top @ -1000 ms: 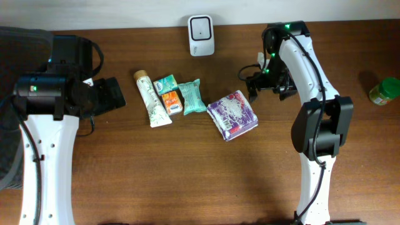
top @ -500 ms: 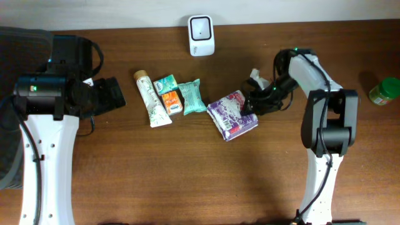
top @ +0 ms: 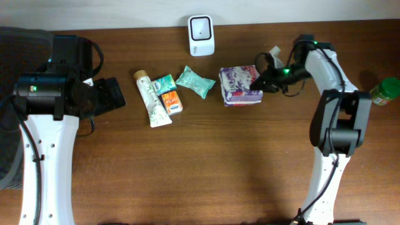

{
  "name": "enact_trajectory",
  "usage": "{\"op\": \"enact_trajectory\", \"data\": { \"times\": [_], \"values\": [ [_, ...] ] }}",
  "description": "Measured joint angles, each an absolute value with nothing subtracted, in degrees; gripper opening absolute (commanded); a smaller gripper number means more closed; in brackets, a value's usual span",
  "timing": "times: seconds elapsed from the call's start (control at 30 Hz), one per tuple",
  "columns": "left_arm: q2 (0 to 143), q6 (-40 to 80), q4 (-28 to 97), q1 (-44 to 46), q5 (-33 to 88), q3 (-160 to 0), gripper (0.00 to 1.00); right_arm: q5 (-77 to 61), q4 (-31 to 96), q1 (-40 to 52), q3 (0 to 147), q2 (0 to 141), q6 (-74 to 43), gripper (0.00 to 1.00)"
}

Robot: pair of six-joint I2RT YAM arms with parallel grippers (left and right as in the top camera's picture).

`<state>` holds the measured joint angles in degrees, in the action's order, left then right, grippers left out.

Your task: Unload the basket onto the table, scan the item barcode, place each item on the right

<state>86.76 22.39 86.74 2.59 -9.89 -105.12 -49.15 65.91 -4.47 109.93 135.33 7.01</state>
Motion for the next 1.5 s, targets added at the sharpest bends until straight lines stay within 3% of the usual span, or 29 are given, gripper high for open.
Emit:
{"op": "enact_trajectory", "data": {
  "times": [0.07,0.1,0.13,0.23,0.37,0.5,0.57,0.73,0.77,0.8,0.83,0.87,1.13,1.3,1.5],
  "values": [
    [86.76,22.39,86.76,2.59,-9.89,-105.12,0.99,-44.47,65.14,-1.96,109.93,135.33,4.56,0.08],
    [86.76,22.37,86.76,2.59,-9.89,-105.12,0.99,-41.58,65.10,-0.51,109.93,135.33,3.68,0.39],
    [86.76,22.37,86.76,2.59,-9.89,-105.12,0.99,-39.75,65.10,0.34,109.93,135.33,3.44,0.55],
    [86.76,22.39,86.76,2.59,-9.89,-105.12,0.99,-35.07,67.37,1.45,110.02,135.33,2.96,0.61],
    [86.76,22.39,86.76,2.59,-9.89,-105.12,0.99,-33.39,78.24,1.08,119.83,135.85,4.32,0.84],
    [86.76,22.37,86.76,2.59,-9.89,-105.12,0.99,-27.79,80.58,1.02,122.78,135.83,5.17,0.89],
    [86.76,22.39,86.76,2.59,-9.89,-105.12,0.99,-27.18,79.20,0.86,122.78,135.83,5.17,0.88],
    [86.76,22.39,86.70,2.59,-9.89,-105.12,0.99,-29.43,69.65,0.40,117.71,135.61,5.34,0.73],
    [86.76,22.37,86.74,2.59,-9.87,-105.12,0.99,-31.00,66.39,0.40,114.28,135.68,5.50,0.63],
    [86.76,22.37,86.78,2.59,-9.89,-105.12,0.99,-32.40,64.31,0.40,111.39,135.72,5.54,0.44],
    [86.76,22.39,86.78,2.59,-9.87,-105.12,0.99,-34.70,59.99,0.40,108.88,135.70,5.72,0.12],
    [86.76,22.39,86.74,2.59,-9.89,-105.12,0.99,-36.18,58.33,0.40,107.44,135.70,5.82,0.04],
    [86.76,22.39,86.76,2.59,-9.89,-105.12,0.99,-44.05,57.93,0.51,108.64,135.33,4.45,0.04],
    [86.76,22.39,86.76,2.59,-9.89,-105.12,0.99,-45.67,55.31,0.99,112.79,122.91,4.43,0.04],
    [86.76,22.39,86.76,2.59,-9.89,-105.12,0.99,-41.17,48.01,9.54,112.84,121.32,0.38,0.04]
  ]
}}
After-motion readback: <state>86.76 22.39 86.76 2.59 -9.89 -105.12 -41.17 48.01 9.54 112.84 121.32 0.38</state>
